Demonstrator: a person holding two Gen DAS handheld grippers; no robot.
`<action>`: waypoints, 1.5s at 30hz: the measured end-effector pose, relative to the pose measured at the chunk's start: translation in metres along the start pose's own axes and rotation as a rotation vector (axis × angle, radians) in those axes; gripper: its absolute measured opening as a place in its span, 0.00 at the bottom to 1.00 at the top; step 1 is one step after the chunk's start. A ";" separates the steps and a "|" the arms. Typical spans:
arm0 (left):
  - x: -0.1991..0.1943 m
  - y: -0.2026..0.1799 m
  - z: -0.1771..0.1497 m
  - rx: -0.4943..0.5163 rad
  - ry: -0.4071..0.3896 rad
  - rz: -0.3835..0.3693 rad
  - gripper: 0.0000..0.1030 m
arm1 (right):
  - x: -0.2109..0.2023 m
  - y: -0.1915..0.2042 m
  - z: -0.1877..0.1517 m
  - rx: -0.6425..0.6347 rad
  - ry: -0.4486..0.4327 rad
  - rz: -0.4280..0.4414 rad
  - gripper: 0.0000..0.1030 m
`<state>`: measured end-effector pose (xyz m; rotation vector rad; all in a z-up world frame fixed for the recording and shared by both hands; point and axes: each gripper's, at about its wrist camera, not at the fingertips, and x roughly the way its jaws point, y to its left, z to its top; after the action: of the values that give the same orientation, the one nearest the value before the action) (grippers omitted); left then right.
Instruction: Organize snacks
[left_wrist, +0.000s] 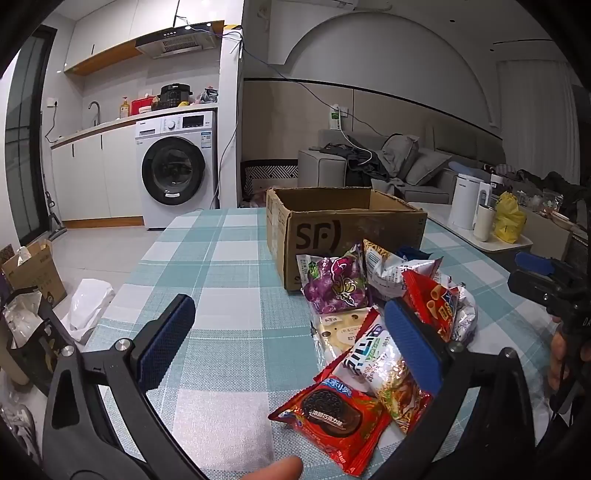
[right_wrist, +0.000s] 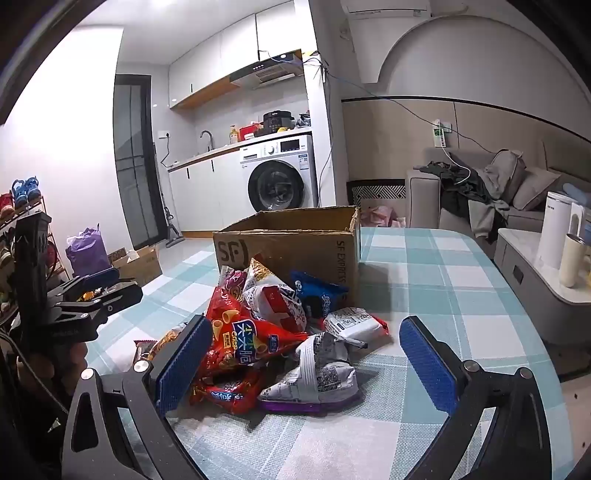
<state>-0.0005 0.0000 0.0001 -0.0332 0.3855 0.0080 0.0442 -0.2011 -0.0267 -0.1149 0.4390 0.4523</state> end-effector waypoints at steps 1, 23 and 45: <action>0.000 0.000 0.000 0.004 0.009 0.003 0.99 | -0.001 0.000 0.000 0.007 -0.008 0.002 1.00; 0.002 -0.001 0.000 -0.010 0.015 -0.005 0.99 | -0.002 0.000 -0.001 0.004 -0.004 0.003 1.00; 0.005 -0.001 -0.001 -0.009 0.014 -0.005 0.99 | 0.001 -0.002 0.000 0.005 -0.007 0.005 1.00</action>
<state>0.0040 -0.0014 -0.0025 -0.0429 0.3990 0.0041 0.0453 -0.2023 -0.0271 -0.1075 0.4339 0.4562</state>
